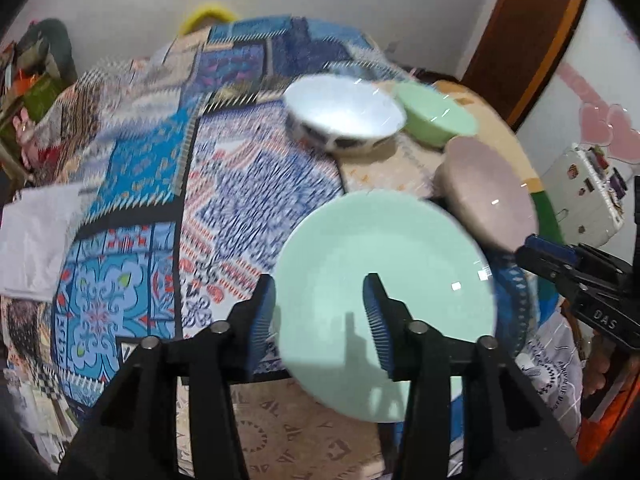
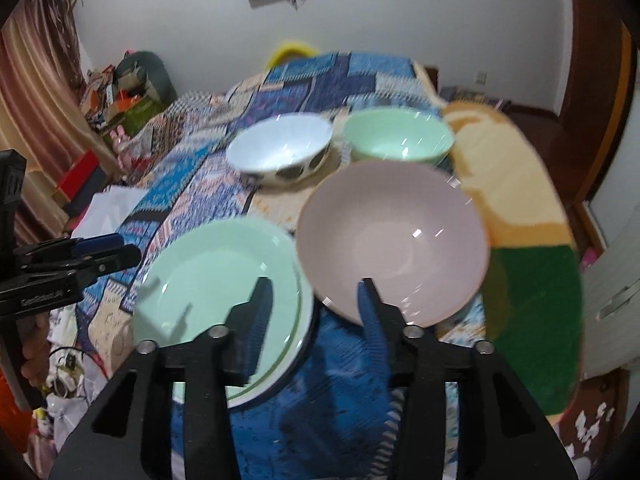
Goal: Organize plates and bowls
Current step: 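Lower the mint green plate onto the white plate and open both tools, then grip the rim of the large pale pink bowl with both tools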
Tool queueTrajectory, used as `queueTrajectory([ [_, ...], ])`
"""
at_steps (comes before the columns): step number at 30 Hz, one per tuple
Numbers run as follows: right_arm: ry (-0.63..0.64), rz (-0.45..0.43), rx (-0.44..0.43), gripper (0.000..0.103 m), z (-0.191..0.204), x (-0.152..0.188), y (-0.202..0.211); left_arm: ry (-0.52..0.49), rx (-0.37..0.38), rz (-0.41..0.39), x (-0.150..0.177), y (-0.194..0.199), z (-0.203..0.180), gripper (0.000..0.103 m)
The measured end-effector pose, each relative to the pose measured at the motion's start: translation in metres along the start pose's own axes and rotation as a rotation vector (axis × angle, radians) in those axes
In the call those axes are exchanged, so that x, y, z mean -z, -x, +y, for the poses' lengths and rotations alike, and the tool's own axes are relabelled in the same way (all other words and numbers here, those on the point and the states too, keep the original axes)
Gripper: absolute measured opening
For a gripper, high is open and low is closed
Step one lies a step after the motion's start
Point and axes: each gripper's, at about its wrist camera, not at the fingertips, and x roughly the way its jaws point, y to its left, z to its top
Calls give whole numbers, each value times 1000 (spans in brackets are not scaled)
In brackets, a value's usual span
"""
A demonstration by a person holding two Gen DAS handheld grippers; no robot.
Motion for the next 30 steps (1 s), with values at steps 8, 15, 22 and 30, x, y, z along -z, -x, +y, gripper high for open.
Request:
queueTrajectory([
  [8, -25, -86, 84, 69, -27, -16, 14, -24, 66, -74, -24, 15, -37, 66],
  [15, -69, -86, 109, 73, -51, -15, 9, -32, 100, -71, -47, -3, -66, 71],
  [22, -112, -43, 100, 73, -70, -5, -10, -64, 99, -39, -59, -37, -89, 71],
  [30, -157, 4, 67, 64, -87, 3, -31, -102, 74, 0, -64, -79, -103, 71],
])
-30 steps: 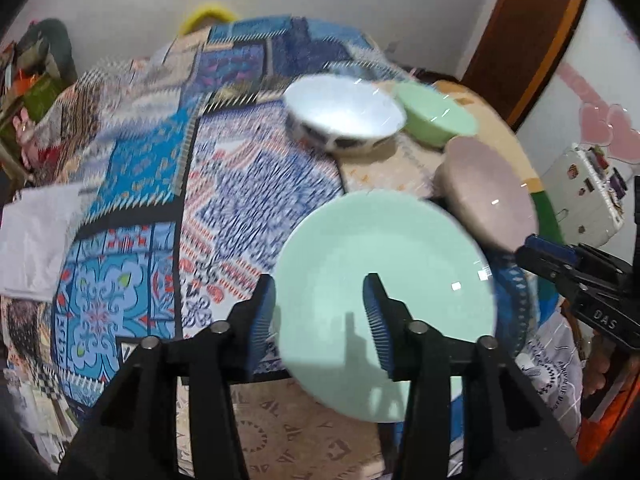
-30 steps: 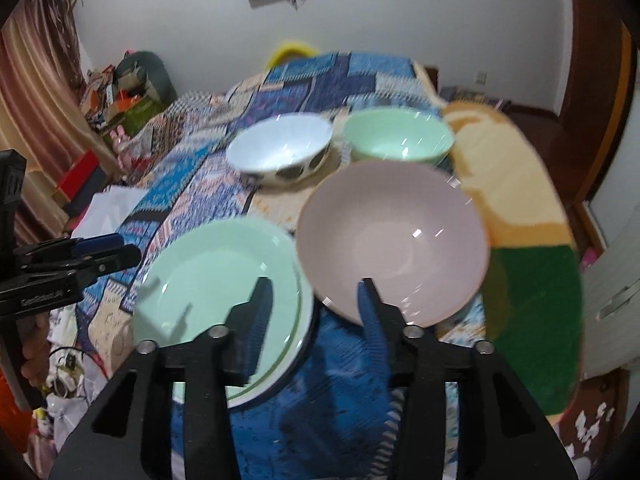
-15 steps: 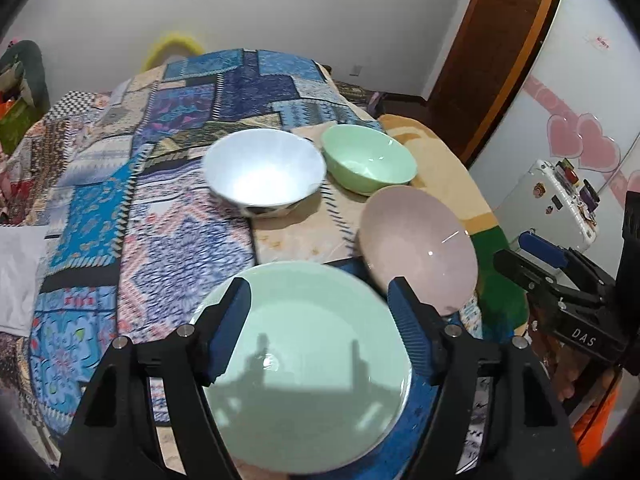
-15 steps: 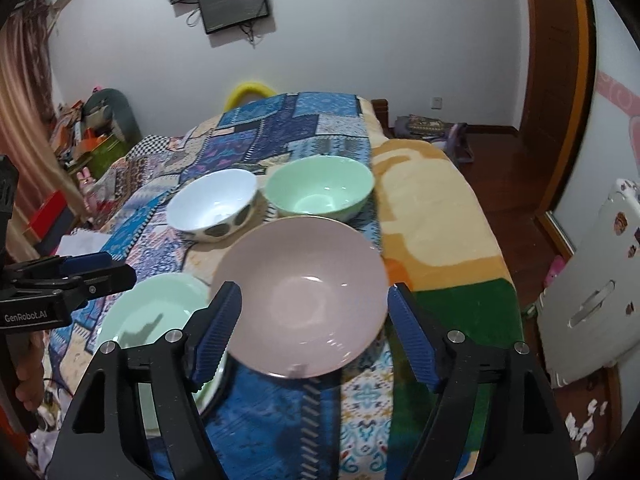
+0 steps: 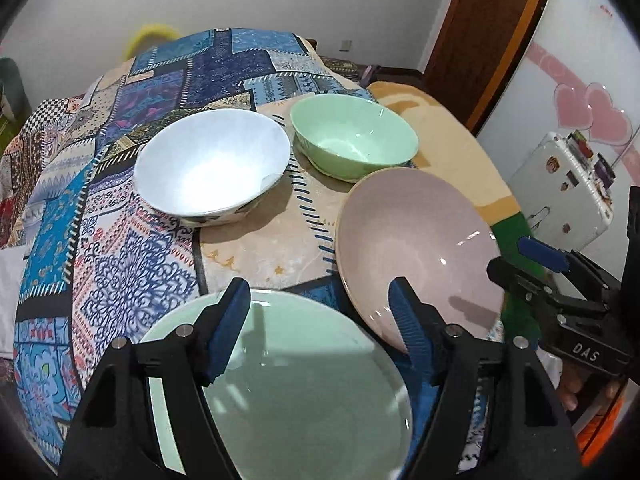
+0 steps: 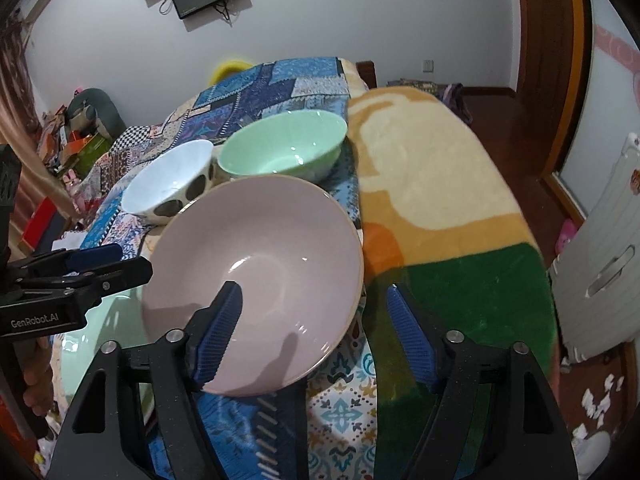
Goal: Organize plates and bowls
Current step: 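Grip the rim of the large pale pink bowl with both tools, then lift the pink bowl with both tools and carry it toward the plate stack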
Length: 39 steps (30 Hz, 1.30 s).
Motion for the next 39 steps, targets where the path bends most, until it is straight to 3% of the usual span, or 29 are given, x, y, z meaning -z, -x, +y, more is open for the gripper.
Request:
queueTrajectory([
  [6, -47, 41, -32, 40, -11, 4, -11, -10, 26, 26, -3, -21, -6, 59],
  [14, -53, 54, -31, 31, -16, 9, -16, -31, 60, 70, -5, -43, -16, 31],
  [18, -51, 44, -35, 20, -16, 8, -12, -24, 88, 94, -5, -52, -16, 19],
  [28, -61, 18, -5, 20, -13, 1, 6, -21, 73, 105, -3, -50, -24, 17],
  [39, -22, -59, 20, 20, 8, -8, 45, -35, 99, 30, -6, -7, -34, 17],
])
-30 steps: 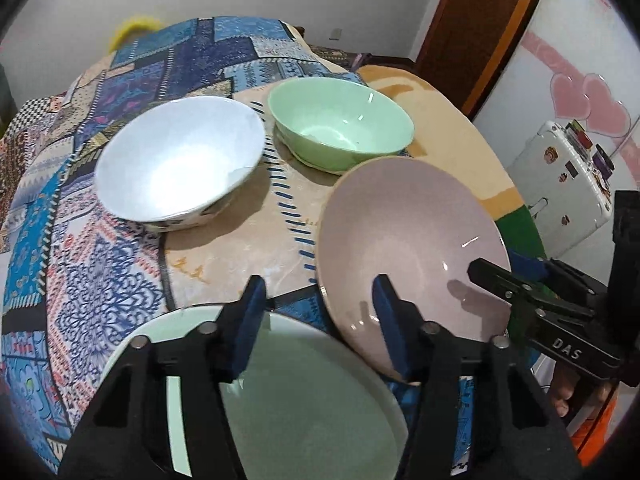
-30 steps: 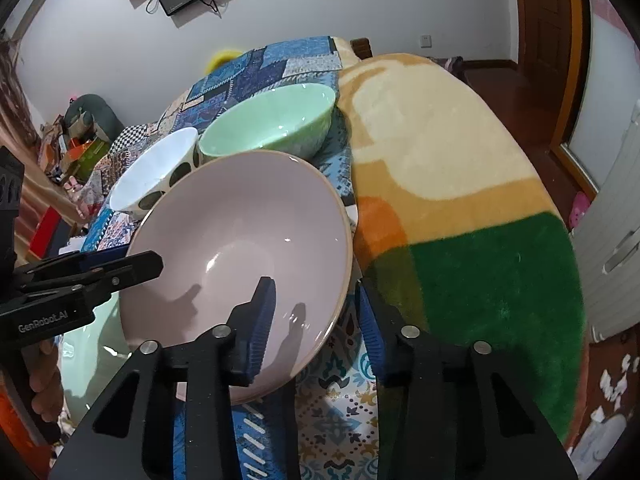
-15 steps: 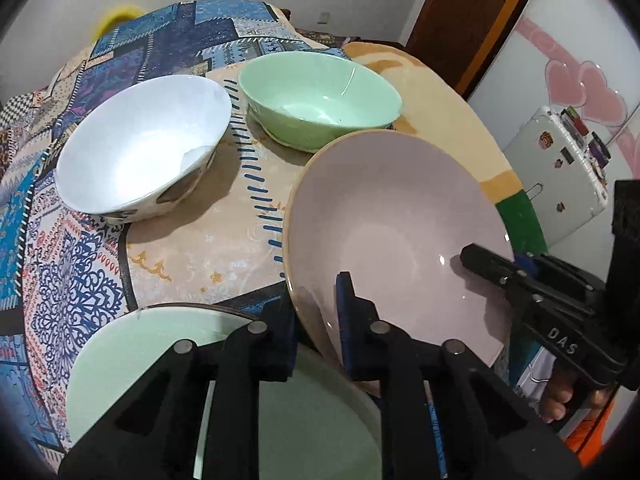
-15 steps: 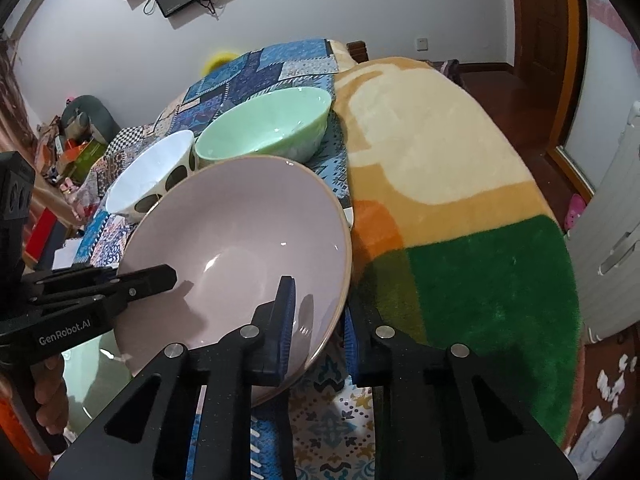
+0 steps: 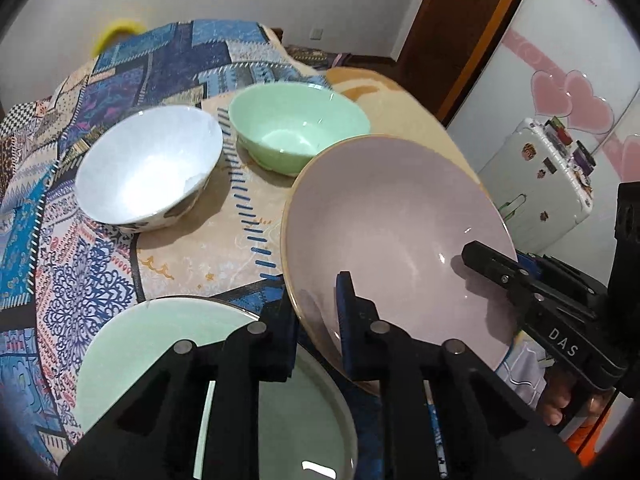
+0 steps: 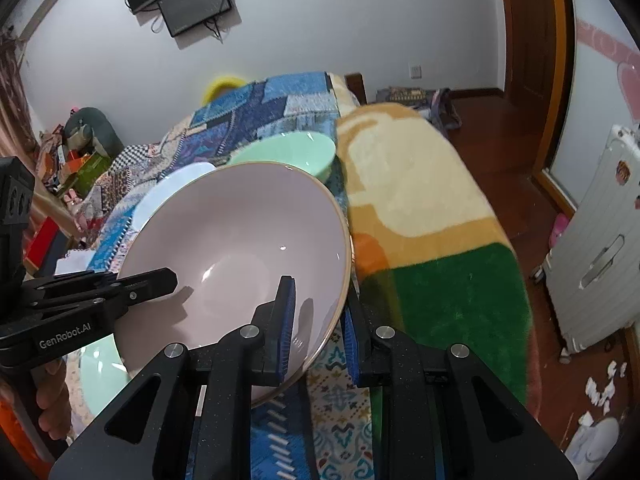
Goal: Organize plates and bowls
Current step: 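Lift the pink bowl with both tools and carry it toward the plate stack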
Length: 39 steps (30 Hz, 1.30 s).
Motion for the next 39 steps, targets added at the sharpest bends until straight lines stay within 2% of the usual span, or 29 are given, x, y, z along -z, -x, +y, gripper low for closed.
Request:
queueTrajectory([
  [9, 44, -45, -13, 20, 34, -1, 21, 1, 0, -65, 10, 50, 1, 17],
  [18, 110, -61, -41, 20, 84, 4, 25, 33, -14, -116, 35, 99, 26, 17],
  [25, 162, -45, -100, 20, 130, 9, 12, 73, -48, -154, 60, 134, 59, 17],
  [39, 287, 35, -218, 20, 219, 32, -20, 235, -151, -188, 122, 186, 152, 17],
])
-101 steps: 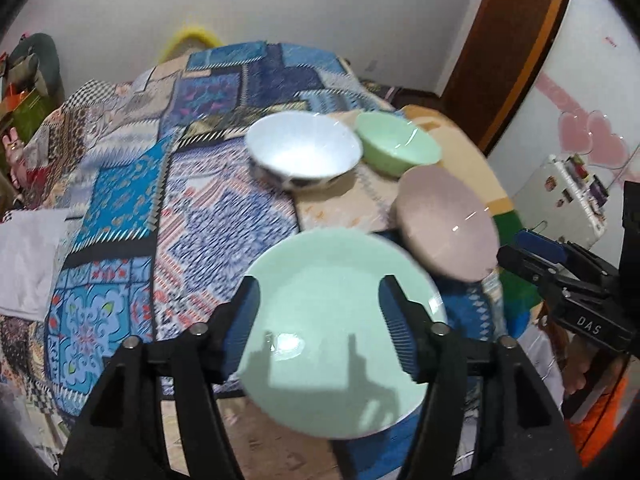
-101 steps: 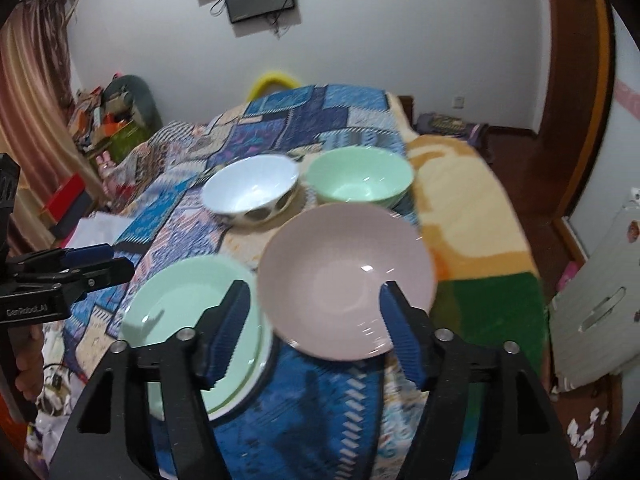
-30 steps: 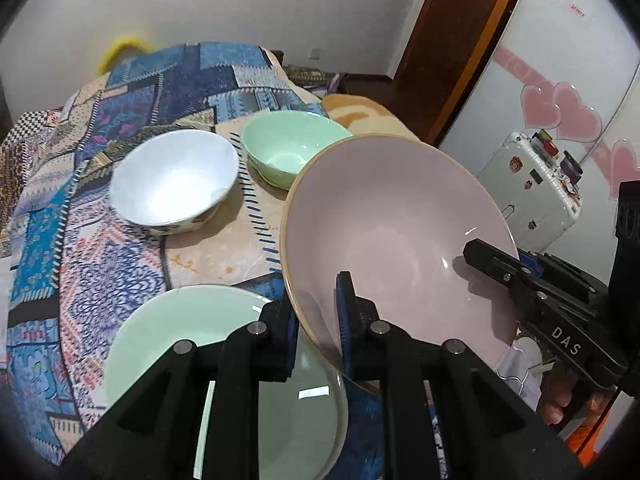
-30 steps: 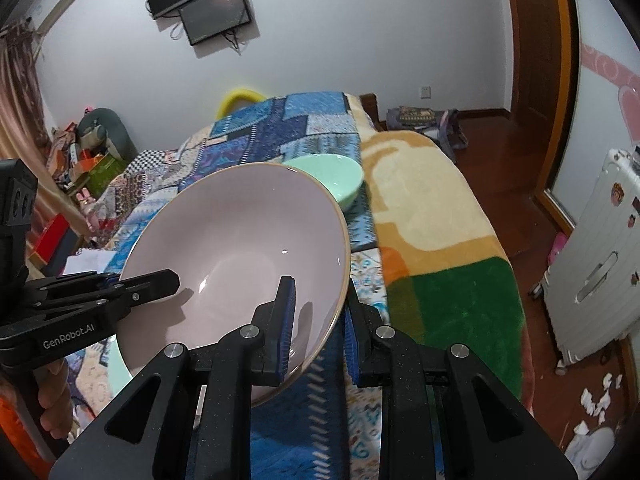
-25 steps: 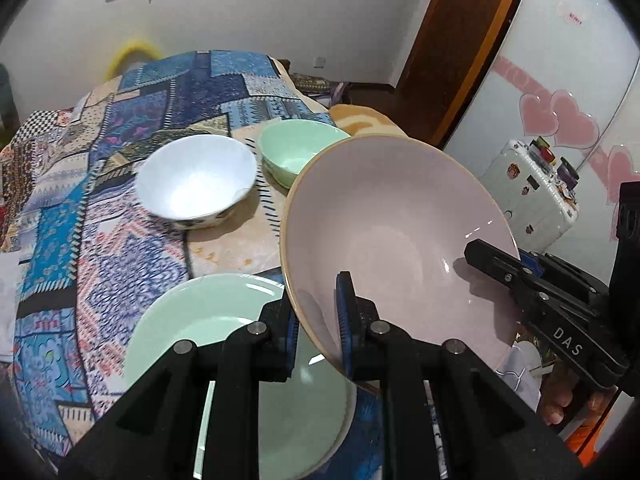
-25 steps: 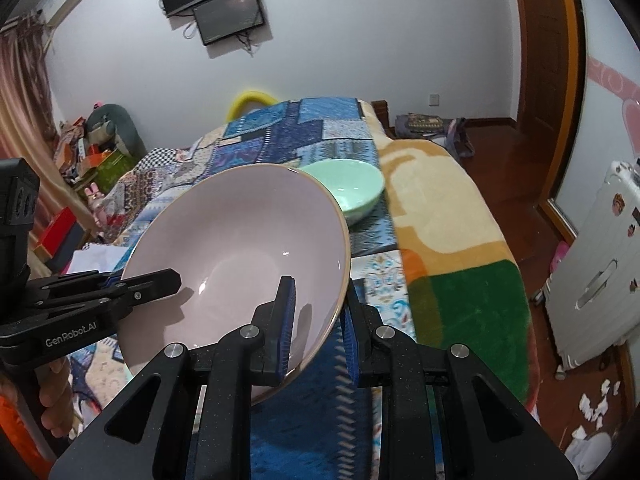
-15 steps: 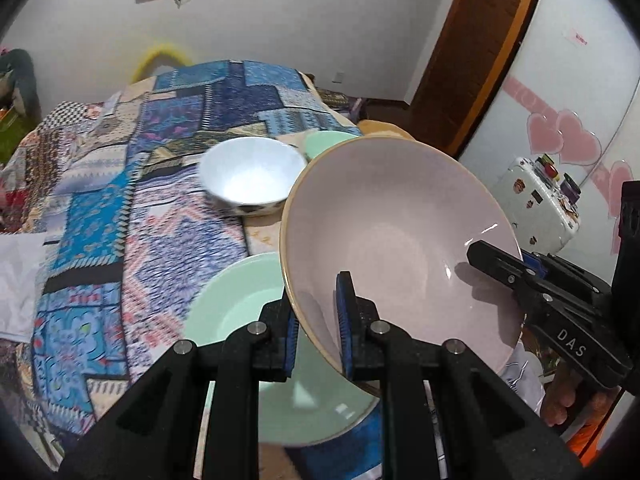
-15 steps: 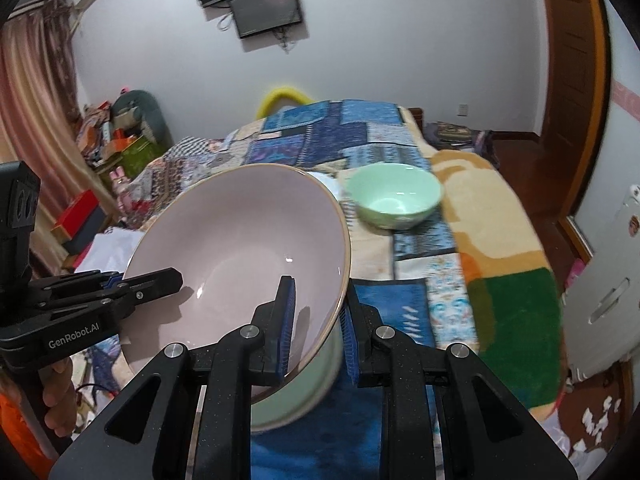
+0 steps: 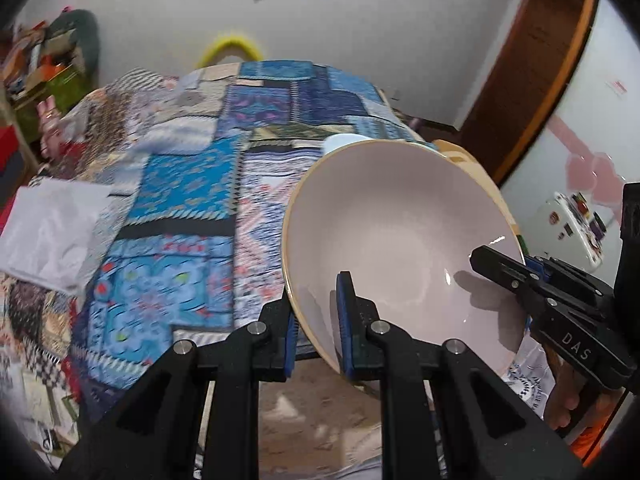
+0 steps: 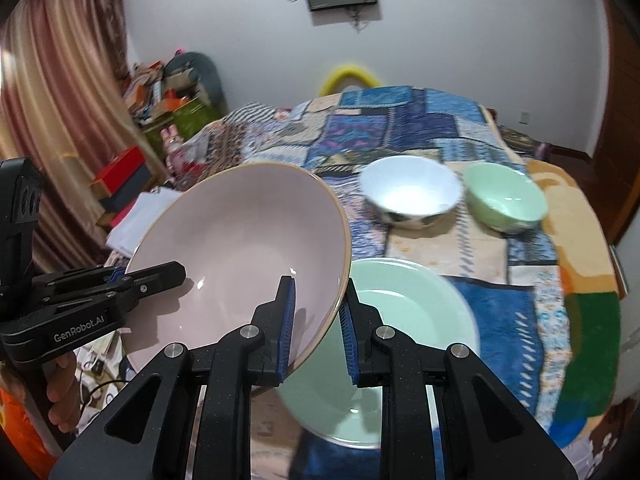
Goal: Organize plates and bowls
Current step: 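Lift the pink bowl with both tools and carry it toward the plate stack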
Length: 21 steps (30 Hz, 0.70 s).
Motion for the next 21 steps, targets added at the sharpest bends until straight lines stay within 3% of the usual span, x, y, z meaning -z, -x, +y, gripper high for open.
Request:
queueTrajectory([
  [10, 45, 87, -48, 20, 40, 2, -43, 90, -66, 15, 22, 6, 66, 17],
  [21, 70, 218, -59, 20, 60, 16, -94, 172, -100, 91, 43, -25, 117, 17],
])
